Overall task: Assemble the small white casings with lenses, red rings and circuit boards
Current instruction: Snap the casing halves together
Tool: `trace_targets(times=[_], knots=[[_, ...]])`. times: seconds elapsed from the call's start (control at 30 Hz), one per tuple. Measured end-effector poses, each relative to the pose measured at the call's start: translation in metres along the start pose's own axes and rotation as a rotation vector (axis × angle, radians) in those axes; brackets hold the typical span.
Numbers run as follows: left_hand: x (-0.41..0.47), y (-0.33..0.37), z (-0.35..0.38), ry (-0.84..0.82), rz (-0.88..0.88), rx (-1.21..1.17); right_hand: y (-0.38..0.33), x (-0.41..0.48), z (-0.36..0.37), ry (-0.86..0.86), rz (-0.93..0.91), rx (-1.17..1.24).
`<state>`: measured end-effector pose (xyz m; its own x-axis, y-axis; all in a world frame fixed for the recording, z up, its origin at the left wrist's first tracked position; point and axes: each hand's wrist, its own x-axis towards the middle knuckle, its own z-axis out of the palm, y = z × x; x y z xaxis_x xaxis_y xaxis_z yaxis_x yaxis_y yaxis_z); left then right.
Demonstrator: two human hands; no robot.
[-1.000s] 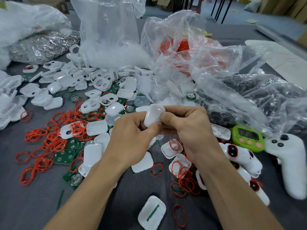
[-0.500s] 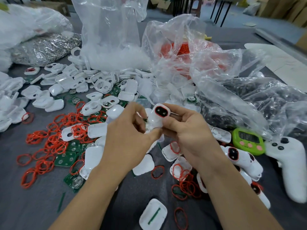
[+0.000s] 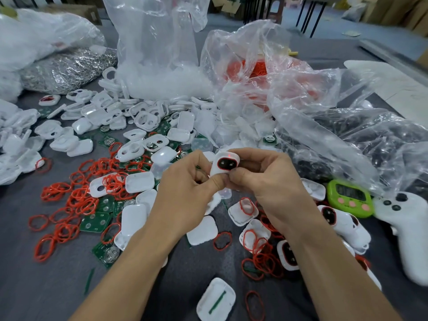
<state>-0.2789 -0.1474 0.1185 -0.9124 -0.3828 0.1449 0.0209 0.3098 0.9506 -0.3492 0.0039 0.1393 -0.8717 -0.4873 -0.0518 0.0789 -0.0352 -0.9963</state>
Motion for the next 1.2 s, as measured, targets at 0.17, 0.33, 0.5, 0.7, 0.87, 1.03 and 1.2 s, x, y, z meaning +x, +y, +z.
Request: trace_targets(times=[0.17, 0.33, 0.5, 0.7, 0.87, 1.03, 1.2], knots=[[0.002, 0.003, -0.005, -0.083, -0.042, -0.159, -0.002, 0.001, -0.001, 0.009, 0.019, -0.027], [0.005, 0.003, -0.009, -0.136, -0.097, -0.342, -0.004, -0.001, -0.003, -0.095, 0.05, 0.036], [0.004, 0.001, -0.005, -0.119, -0.116, -0.317, 0.001, 0.0, 0.001, -0.019, 0.045, -0.014], [0.003, 0.002, -0.006, -0.063, -0.069, -0.228, -0.003, 0.001, 0.0, -0.075, 0.194, 0.06], [0.001, 0.003, -0.004, 0.003, 0.012, -0.027, -0.006, -0.001, 0.005, -0.002, 0.189, 0.101], [-0.002, 0.007, -0.001, 0.03, 0.042, 0.109, -0.004, -0.002, 0.013, 0.076, 0.13, -0.027], [-0.001, 0.007, -0.002, 0.021, 0.052, 0.058, -0.008, -0.003, 0.013, -0.017, 0.152, 0.003]])
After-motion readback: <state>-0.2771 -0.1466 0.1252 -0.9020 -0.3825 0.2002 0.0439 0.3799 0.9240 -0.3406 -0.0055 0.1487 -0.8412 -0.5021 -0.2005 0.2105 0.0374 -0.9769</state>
